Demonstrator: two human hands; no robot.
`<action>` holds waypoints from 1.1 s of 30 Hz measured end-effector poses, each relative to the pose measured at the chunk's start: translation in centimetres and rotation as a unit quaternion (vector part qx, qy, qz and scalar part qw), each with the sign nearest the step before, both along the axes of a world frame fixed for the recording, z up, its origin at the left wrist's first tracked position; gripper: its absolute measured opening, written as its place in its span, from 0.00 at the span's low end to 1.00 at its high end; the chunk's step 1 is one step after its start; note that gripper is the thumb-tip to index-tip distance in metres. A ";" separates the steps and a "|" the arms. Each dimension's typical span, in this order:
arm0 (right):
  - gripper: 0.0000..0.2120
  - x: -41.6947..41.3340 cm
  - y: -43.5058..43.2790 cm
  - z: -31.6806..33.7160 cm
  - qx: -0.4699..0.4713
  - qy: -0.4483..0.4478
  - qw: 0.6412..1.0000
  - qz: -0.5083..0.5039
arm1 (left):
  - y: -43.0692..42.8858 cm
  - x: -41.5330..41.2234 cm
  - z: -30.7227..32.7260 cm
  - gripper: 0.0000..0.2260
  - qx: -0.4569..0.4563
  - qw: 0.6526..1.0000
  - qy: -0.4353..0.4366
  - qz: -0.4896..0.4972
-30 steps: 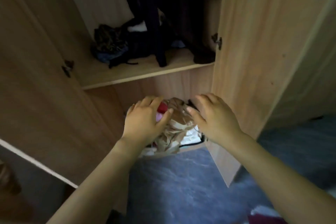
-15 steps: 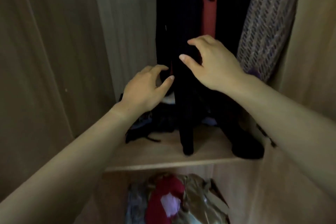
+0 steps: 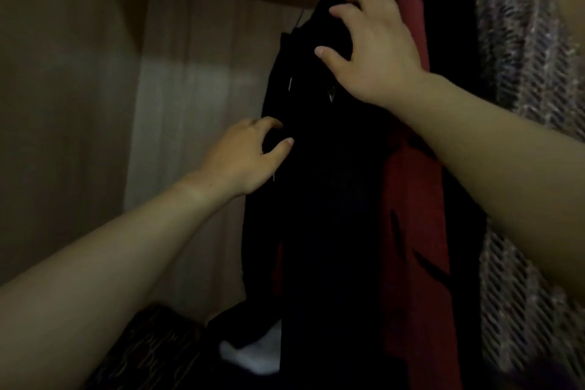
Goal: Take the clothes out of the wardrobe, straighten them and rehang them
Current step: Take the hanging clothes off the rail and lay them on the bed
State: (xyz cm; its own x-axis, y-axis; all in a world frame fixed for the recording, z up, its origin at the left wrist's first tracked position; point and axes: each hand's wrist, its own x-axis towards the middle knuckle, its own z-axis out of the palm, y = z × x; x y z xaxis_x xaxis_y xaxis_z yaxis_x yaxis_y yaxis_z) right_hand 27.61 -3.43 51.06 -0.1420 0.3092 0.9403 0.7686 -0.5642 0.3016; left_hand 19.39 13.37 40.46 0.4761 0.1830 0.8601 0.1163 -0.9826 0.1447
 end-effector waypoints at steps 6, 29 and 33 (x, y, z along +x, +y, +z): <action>0.31 3.7 0.2 4.0 0.047 -0.018 0.988 -0.145 | 4.5 6.4 7.0 0.25 0.043 0.992 -0.069 -0.099; 0.17 9.1 2.3 19.4 0.025 0.074 0.975 -0.207 | 7.6 18.9 16.8 0.27 -0.010 0.957 -0.159 -0.243; 0.15 9.9 2.4 19.7 0.066 0.078 0.983 -0.154 | 8.3 18.9 16.6 0.26 -0.003 0.954 -0.149 -0.262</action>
